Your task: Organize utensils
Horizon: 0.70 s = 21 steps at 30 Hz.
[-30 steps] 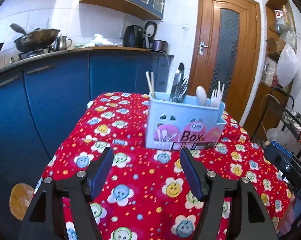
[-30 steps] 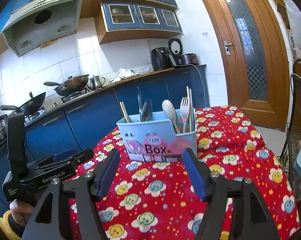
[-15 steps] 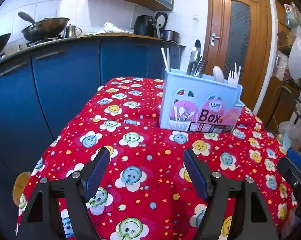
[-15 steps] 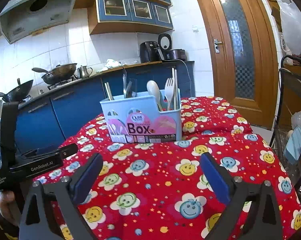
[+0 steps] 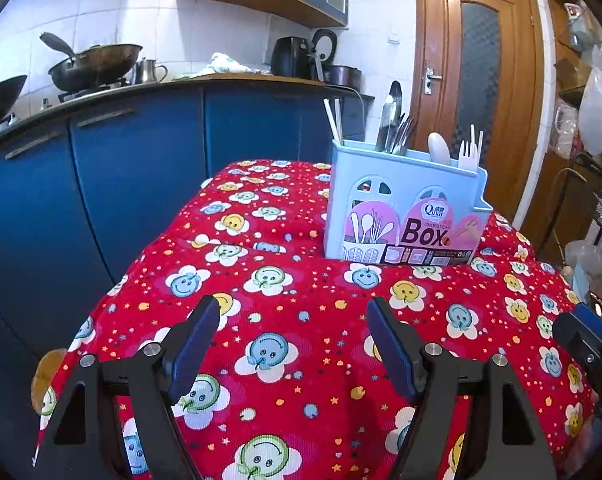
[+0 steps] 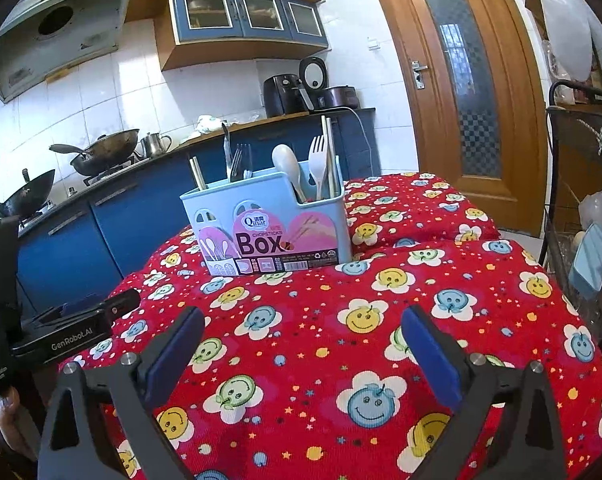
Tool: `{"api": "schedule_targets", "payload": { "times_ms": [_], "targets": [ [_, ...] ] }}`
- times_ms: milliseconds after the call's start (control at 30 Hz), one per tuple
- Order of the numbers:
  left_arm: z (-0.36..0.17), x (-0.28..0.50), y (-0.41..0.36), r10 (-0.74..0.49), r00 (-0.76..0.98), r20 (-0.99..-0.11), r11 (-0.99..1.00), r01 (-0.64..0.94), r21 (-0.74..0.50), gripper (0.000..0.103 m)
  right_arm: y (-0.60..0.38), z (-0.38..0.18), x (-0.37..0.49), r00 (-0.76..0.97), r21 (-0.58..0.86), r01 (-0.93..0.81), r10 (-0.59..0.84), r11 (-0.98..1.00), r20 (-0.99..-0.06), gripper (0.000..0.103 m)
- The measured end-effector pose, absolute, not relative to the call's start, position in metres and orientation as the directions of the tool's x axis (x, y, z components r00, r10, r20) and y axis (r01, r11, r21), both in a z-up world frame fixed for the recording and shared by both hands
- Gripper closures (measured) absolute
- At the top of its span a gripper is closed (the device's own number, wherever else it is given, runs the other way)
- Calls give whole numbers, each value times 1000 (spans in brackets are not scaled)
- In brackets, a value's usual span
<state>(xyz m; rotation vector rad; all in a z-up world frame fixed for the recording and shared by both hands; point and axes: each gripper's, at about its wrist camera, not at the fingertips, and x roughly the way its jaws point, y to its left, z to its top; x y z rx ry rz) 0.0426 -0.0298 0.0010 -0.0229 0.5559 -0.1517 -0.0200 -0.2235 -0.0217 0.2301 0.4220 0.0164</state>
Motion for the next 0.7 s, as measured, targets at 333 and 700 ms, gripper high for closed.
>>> {"api": "schedule_targets", "payload": {
  "times_ms": [333,700],
  "targets": [
    [4,41,-30,-137,854,-502,990,128,-54,26,-223,-22,-20,912,224,30,65,974,-405,2],
    [5,37,-32,-139,864,-483,990,136,-43,26,-223,-23,-20,912,224,30,65,974,-405,2]
  ]
}}
